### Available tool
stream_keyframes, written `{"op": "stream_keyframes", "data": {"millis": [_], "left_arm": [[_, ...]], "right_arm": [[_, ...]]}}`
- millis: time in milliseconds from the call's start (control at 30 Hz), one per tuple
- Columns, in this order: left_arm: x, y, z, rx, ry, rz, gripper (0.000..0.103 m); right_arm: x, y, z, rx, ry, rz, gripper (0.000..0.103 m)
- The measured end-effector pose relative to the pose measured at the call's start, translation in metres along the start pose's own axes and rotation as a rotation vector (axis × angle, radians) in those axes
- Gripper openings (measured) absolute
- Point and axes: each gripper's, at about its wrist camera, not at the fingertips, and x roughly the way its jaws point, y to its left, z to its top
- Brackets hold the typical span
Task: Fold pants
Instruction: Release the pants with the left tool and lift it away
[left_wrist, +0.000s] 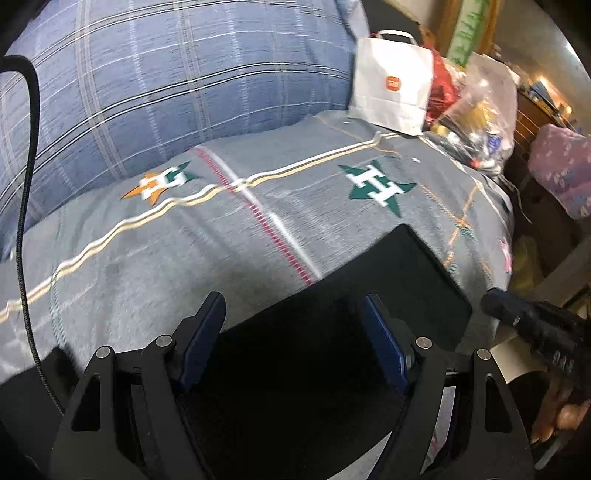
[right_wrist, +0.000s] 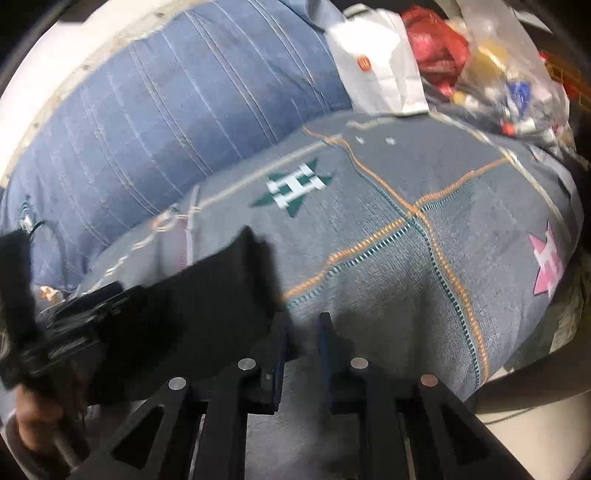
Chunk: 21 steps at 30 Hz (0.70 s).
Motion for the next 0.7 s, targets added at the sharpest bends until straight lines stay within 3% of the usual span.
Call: {"op": "stream_keyframes", "data": {"millis": [67,133,167,300,367,433,533,633,700], "left_arm": [[0.000,-0.004,0.005,0.014,-0.008,-0.014,0.077],[0.002,-0.009,0.010,0.034,0.003,-0.032,0.077],[0.004,-0.013,0.013,0.047,0.011,-0.043,0.077],[0.015,-0.030,0.025,0.105,0.029,-0.106,0.077],[0.026,-0.037,0.032,0.130,0.054,-0.150,0.077],[0.037,-0.043,0.038,0.149,0.081,-0.175,0.077],[0.056,-0.050,0.045,0.158,0.133,-0.218,0.077],[0.074,-0.061,0.047,0.181,0.191,-0.258,0.077],[0.081,-0.068,0.047,0.210,0.176,-0.257,0.077]], "right_arm": [[0.010,0.014,-0.003,-0.060,0.012,0.032,0.017],[0.037,0.017,-0.009,-0.093,0.096,-0.117,0.017],[0.044,0.011,-0.011,-0.065,0.109,-0.137,0.020],[0.028,-0.008,-0.010,0.064,0.090,-0.059,0.023],[0.016,-0.010,-0.015,0.095,0.069,0.010,0.026],[0.014,-0.008,-0.024,0.126,0.074,0.095,0.039],[0.023,-0.004,-0.041,0.189,0.104,0.217,0.042],[0.033,-0.001,-0.047,0.208,0.101,0.242,0.042],[0.031,0.000,-0.047,0.217,0.058,0.260,0.046]]}}
